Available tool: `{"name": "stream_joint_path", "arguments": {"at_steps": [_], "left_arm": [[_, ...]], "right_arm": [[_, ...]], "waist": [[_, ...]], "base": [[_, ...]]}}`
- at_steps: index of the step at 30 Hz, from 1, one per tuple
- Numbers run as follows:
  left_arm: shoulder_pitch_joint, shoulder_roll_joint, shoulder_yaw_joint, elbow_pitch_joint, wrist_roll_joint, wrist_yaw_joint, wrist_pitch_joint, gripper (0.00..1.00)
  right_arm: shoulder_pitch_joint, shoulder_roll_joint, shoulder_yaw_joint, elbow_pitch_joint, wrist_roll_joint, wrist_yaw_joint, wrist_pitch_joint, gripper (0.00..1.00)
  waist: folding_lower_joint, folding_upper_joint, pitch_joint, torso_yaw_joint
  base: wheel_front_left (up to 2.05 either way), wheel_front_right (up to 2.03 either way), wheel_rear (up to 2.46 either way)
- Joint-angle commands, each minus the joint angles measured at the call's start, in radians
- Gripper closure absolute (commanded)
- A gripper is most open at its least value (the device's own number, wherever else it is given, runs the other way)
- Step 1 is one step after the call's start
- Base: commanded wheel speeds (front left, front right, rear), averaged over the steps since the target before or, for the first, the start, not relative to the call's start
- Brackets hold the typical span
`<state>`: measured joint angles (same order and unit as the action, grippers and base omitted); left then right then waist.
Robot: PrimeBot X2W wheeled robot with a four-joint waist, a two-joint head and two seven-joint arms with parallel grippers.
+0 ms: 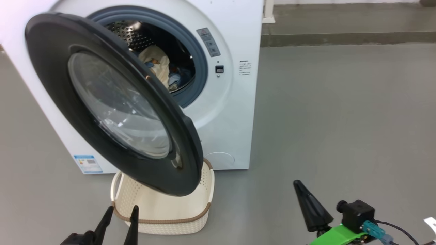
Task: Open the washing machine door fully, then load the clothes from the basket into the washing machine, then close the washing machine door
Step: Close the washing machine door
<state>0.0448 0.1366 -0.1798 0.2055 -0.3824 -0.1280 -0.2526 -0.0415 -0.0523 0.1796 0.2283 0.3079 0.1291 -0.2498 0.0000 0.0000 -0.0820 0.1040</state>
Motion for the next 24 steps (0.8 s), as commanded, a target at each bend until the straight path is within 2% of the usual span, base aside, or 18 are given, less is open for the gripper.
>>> {"name": "stream_joint_path", "arguments": {"at_steps": [1,6,15,24], "left_arm": [[-0.035,0.014,0.028,-0.018,0.005,-0.003,-0.009,0.00],[-0.041,0.002,0.014,-0.014,0.005,-0.003,-0.009,0.00],[-0.050,-0.006,-0.018,-0.002,-0.001,-0.003,-0.009,0.00],[-0.083,-0.023,-0.038,-0.004,-0.028,-0.003,-0.009,0.00]], "right_arm": [[-0.048,0.002,0.045,-0.036,-0.007,0.002,-0.012,1.00],[-0.104,-0.005,0.159,-0.052,-0.018,0.002,-0.012,1.00],[-0.244,-0.079,0.410,-0.013,0.054,0.002,-0.012,1.00],[-0.358,-0.107,0.474,0.040,0.100,0.002,-0.012,1.00]], "waist": [[0.0000,0.0000,0.009,0.019],[0.0000,0.0000,0.025,0.065],[0.0000,0.0000,0.048,0.184],[0.0000,0.0000,0.105,0.301]], "base": [[0.00,0.00,0.00],[0.00,0.00,0.00],[0.00,0.00,0.00],[0.00,0.00,0.00]]}}
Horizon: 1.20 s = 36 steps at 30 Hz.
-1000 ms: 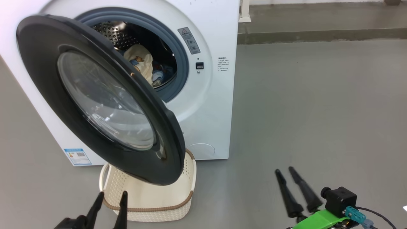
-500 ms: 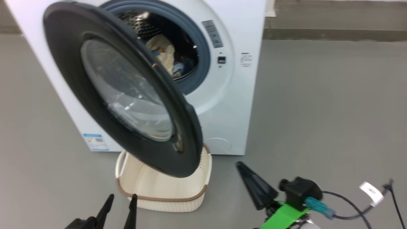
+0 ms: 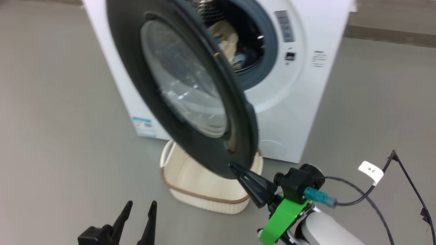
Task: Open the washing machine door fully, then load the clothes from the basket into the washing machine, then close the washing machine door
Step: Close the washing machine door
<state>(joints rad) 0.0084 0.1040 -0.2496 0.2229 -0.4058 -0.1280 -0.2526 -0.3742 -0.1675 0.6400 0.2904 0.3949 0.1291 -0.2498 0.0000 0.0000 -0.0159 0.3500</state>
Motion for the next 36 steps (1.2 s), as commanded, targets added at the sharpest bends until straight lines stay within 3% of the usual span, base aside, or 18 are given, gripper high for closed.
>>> {"name": "stream_joint_path", "arguments": {"at_steps": [1,12,36], "left_arm": [[-0.050,0.008,0.030,-0.022,-0.007,-0.003,-0.009,0.00],[-0.089,-0.004,0.019,-0.019,-0.012,-0.003,-0.009,0.00],[-0.154,-0.041,0.006,-0.024,-0.019,-0.003,-0.009,0.00]], "right_arm": [[-0.036,0.006,0.014,-0.015,0.016,0.002,-0.012,1.00],[-0.105,-0.007,-0.060,0.061,-0.001,0.002,-0.012,1.00],[-0.242,-0.038,-0.270,0.153,-0.119,0.002,-0.012,1.00]], "waist": [[0.0000,0.0000,0.047,0.068],[0.0000,0.0000,0.118,0.145],[0.0000,0.0000,0.248,0.131]], "base": [[0.00,0.00,0.00],[0.00,0.00,0.00],[0.00,0.00,0.00]]}}
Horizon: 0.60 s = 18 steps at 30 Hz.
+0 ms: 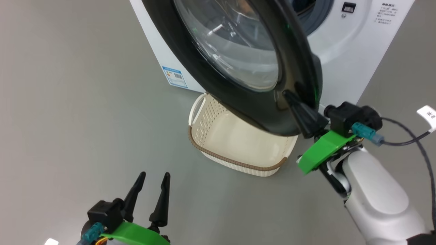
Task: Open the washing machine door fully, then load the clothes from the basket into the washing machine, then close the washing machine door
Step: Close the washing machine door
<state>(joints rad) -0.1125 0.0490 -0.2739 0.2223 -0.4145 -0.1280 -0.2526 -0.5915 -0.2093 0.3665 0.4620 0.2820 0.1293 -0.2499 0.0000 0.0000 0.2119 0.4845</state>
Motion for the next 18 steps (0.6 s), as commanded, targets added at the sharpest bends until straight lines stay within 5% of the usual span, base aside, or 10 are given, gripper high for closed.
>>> {"name": "stream_joint_path", "arguments": {"at_steps": [1,18], "left_arm": [[-0.038,0.013,0.029,-0.024,-0.011,-0.003,-0.009,0.00],[-0.128,0.002,0.014,-0.070,-0.081,-0.003,-0.009,0.00]], "right_arm": [[-0.036,-0.002,0.000,-0.016,-0.009,0.001,-0.012,1.00],[-0.283,-0.112,-0.039,0.048,-0.048,0.001,-0.012,1.00]], "waist": [[0.0000,0.0000,0.030,-0.004],[0.0000,0.0000,0.211,0.010]], "base": [[0.00,0.00,0.00],[0.00,0.00,0.00]]}}
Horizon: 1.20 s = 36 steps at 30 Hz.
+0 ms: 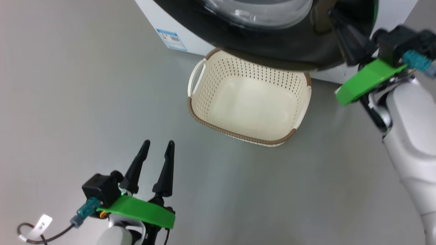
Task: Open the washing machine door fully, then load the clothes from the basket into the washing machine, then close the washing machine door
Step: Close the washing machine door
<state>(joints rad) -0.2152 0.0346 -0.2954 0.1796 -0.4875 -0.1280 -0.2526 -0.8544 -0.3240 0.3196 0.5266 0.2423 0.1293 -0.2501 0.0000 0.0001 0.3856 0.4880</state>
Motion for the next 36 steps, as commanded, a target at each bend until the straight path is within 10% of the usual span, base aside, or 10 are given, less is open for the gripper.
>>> {"name": "stream_joint_path", "arguments": {"at_steps": [1,19,36], "left_arm": [[-0.030,0.016,0.036,-0.030,-0.012,-0.003,-0.009,0.00],[-0.089,0.016,-0.006,-0.043,-0.091,-0.003,-0.009,0.00],[-0.085,0.016,0.006,-0.023,-0.073,-0.003,-0.009,0.00]], "right_arm": [[-0.040,-0.004,0.008,-0.010,-0.012,0.001,-0.012,1.00],[-0.349,-0.092,0.032,0.160,-0.066,0.001,-0.012,1.00],[-0.269,-0.047,-0.012,0.143,-0.077,0.001,-0.012,1.00]], "waist": [[0.0000,-0.0001,0.048,0.007],[0.0000,-0.0001,0.163,0.043],[0.0000,-0.0001,0.092,0.008]], "base": [[0.00,0.00,0.00],[0.00,0.00,0.00],[0.00,0.00,0.00]]}}
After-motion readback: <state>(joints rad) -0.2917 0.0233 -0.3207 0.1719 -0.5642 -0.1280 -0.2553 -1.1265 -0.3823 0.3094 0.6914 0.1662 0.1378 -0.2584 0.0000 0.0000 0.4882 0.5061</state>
